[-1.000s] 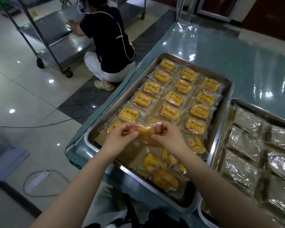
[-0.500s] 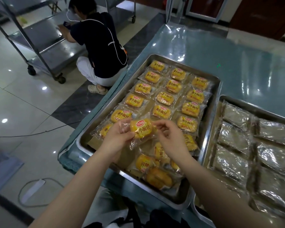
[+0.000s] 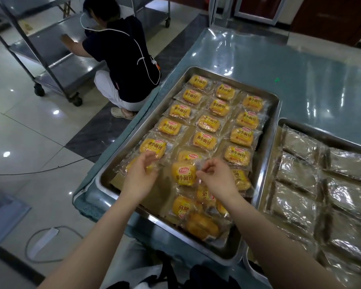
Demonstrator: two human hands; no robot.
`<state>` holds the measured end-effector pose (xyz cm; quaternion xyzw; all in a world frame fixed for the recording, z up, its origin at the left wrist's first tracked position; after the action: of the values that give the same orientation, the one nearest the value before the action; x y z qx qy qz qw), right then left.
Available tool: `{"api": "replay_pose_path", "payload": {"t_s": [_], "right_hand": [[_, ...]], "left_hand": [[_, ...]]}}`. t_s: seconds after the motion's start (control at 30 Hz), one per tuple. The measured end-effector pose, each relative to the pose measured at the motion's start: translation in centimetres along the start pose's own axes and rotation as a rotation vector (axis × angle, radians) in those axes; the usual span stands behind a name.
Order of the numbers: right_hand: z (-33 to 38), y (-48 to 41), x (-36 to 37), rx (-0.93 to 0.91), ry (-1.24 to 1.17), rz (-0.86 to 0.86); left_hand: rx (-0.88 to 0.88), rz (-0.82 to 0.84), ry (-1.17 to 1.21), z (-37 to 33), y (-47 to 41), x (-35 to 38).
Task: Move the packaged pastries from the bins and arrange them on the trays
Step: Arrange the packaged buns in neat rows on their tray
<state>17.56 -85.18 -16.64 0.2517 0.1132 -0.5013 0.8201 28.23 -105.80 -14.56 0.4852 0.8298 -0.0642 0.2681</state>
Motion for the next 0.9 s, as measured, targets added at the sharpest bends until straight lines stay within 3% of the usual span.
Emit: {"api": "replay_pose_path", "payload": {"t_s": [0.1, 0.2, 0.4, 0.6, 0.73, 0.9], "right_hand": [[-0.9, 0.8, 2.3, 0.053, 0.088, 0.090], [-1.0, 1.2, 3.4, 0.054, 0.210, 0.099], [0.0, 1.1, 3.9, -0.007, 0.496, 0.115], [1.7, 2.0, 3.9, -0.167, 0.696, 0.071], [2.9, 2.9, 6.5, -0.369, 0.692, 0.237], [1.9, 2.7, 8.0, -0.311, 0.787, 0.321]], "left_hand": [[0.138, 0.003, -0.352, 0.1, -0.3, 0.1], [0.120, 0.142, -0.516, 1.6, -1.1, 1.7], [0.107, 0.317, -0.691, 4.3, -1.3, 3.9], [0.115, 0.304, -0.613, 4.0, -1.5, 3.4], [0.261, 0.301, -0.727, 2.9, -2.2, 3.6], [0.325, 0.417, -0.878, 3.1, -3.9, 4.6]]}}
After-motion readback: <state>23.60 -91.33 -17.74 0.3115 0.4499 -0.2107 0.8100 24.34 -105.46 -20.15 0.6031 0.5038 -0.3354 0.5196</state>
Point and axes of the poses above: each hand's wrist, its own y-axis away from the middle knuckle, its own x-axis out of the palm, z = x × y, the point moved 10 cm from there along -y, towards the middle knuckle, and after that the axes turned 3 degrees about z, right-handed, at the moved point
